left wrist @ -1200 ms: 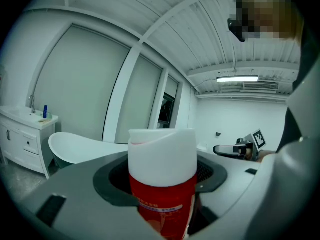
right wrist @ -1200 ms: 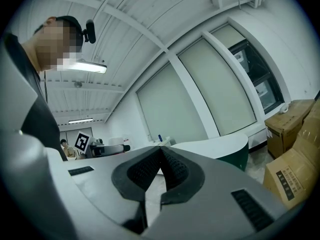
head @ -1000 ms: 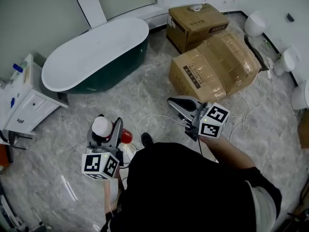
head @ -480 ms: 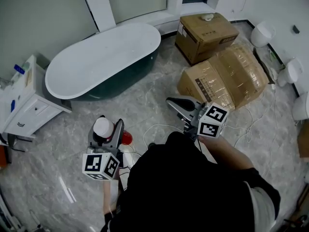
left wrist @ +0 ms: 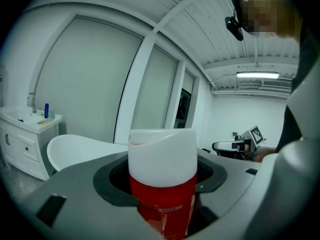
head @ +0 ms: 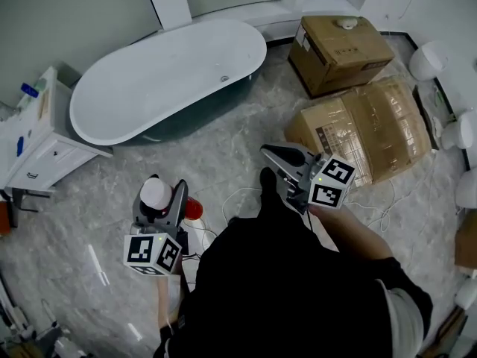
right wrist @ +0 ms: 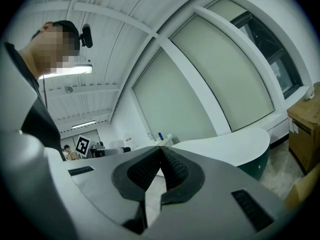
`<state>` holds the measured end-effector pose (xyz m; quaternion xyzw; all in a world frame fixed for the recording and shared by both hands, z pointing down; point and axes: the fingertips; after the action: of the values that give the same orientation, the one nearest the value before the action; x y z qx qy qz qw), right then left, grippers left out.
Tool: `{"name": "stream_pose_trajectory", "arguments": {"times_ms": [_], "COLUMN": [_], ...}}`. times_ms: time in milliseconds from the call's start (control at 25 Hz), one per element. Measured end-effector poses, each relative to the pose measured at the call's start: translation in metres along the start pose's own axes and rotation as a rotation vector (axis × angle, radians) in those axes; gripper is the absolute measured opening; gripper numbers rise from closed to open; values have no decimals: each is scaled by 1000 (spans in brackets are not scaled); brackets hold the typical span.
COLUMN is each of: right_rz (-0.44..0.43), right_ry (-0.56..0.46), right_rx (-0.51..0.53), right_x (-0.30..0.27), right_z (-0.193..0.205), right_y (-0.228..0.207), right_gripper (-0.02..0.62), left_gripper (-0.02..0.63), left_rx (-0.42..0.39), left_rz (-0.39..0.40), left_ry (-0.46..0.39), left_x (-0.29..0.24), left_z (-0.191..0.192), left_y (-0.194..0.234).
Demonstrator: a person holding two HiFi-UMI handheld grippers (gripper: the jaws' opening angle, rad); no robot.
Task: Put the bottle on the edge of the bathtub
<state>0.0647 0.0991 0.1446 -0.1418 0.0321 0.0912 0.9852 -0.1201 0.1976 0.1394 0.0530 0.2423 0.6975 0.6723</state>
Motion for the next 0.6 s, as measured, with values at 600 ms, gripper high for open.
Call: {"name": "stream_pose_trajectory", "arguments": {"times_ms": [600], "right_rz": [-138], "right_ry": [81], "right_rx": [-35], "right_x": [-24], "right_z": [-37], "right_y": [-182], "right_gripper": [28], "left_gripper": [295], "left_rx": [41], "left_rz": [-85], "left_ry": [-38], "left_x": [-178], "left_z": [-43], "left_y": [-30]}}
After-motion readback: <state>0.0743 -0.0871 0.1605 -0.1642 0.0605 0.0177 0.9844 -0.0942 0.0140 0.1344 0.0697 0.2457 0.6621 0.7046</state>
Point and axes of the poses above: the fingertips, and each gripper's own axes: x backward along the fingers, y to its left, z out of its underside, and after that the axes turned 12 degrees about x, right-handed
